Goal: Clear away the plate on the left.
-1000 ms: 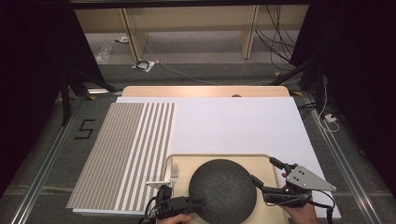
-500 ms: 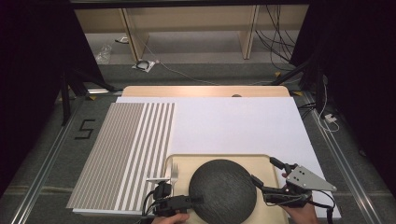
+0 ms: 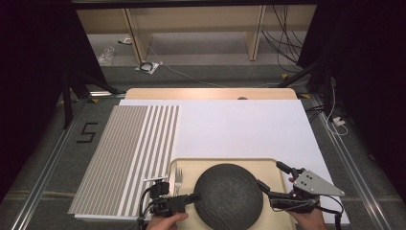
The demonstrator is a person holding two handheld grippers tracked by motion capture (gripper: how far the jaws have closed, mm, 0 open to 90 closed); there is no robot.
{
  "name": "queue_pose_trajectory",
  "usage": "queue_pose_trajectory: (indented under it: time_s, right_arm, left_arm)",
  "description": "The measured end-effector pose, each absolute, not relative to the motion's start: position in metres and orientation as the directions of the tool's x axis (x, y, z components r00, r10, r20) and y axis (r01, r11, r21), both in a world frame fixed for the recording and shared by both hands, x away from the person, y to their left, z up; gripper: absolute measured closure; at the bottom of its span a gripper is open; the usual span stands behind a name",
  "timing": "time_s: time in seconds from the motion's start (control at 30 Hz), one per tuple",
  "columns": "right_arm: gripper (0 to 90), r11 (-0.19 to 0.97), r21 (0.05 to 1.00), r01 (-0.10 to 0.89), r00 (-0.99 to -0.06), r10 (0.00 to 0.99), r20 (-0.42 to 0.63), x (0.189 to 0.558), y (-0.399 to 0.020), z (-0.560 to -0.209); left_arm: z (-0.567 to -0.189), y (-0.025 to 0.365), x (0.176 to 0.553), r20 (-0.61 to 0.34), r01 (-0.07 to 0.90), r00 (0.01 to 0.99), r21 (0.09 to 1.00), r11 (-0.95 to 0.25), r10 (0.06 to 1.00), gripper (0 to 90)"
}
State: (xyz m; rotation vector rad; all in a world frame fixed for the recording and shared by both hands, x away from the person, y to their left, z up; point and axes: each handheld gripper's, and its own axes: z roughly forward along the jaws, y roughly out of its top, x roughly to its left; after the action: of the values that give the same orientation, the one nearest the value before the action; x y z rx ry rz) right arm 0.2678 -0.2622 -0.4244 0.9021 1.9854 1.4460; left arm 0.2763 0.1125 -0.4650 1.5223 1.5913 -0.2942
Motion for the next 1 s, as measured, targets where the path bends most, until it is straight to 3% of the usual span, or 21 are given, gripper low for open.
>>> queue_pose_trajectory:
  time_s: [0.47, 0.63, 1.0]
  right_arm:
    - [16.9, 0.203, 0.956, 0.213, -0.648, 0.761, -0.017, 0.268, -0.262, -0.424]
    - [16.9, 0.205, 0.955, 0.214, -0.65, 0.76, -0.018, 0.268, -0.262, -0.424]
    - [16.9, 0.202, 0.956, 0.213, -0.649, 0.761, -0.016, 0.268, -0.263, -0.424]
  left_arm:
    - [-0.443, 0.117, 0.284, -0.561, 0.781, 0.39, 0.622, 0.061, 0.731, 29.0]
    - [-0.437, 0.119, 0.285, -0.434, 0.686, 0.465, 0.727, -0.004, 0.772, 29.7]
    - [-0.432, 0.13, 0.293, -0.365, 0.588, 0.568, 0.807, -0.053, 0.737, 28.0]
